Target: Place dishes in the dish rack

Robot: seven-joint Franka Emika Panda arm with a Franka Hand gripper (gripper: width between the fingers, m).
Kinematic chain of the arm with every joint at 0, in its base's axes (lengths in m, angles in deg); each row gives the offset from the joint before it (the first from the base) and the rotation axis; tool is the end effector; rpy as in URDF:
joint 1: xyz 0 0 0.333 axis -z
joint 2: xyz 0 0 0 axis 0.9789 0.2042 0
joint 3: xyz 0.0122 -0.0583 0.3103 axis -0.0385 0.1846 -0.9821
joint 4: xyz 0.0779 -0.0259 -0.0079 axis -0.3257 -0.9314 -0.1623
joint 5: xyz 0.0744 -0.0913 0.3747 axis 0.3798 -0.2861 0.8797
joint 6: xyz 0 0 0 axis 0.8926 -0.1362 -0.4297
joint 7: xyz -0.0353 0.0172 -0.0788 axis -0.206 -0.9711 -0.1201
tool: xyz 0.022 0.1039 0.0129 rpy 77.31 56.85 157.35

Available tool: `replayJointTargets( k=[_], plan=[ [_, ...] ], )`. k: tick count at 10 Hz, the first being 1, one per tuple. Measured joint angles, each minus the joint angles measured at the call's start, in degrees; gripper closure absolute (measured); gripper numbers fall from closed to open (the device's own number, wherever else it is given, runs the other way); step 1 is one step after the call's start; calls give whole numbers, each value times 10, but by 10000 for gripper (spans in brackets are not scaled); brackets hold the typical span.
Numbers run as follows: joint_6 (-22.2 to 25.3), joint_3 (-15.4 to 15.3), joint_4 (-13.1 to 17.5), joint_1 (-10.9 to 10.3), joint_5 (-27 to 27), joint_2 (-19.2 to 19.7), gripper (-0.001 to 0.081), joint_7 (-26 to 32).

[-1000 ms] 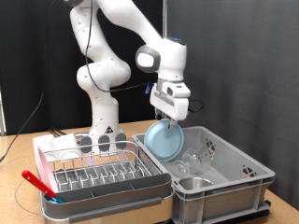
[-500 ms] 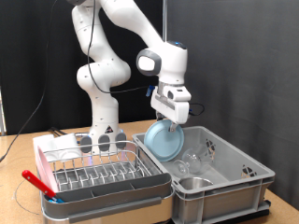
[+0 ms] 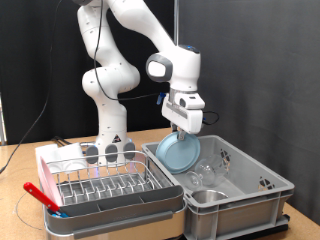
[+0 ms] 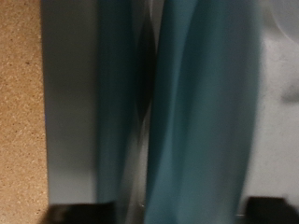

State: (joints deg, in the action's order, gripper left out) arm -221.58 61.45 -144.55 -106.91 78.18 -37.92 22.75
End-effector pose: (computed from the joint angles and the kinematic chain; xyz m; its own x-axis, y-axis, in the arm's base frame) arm 0.2938 0.1482 0.3072 0.6751 0.7361 -0.0491 0.7378 -0.6735 0.0457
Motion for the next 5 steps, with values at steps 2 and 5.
replayJointTargets(
  k=[2,5],
  plan=[
    [-16,1,0,1,0,-1,715,0],
    [-25,4,2,5,1,-7,741,0]
  ],
)
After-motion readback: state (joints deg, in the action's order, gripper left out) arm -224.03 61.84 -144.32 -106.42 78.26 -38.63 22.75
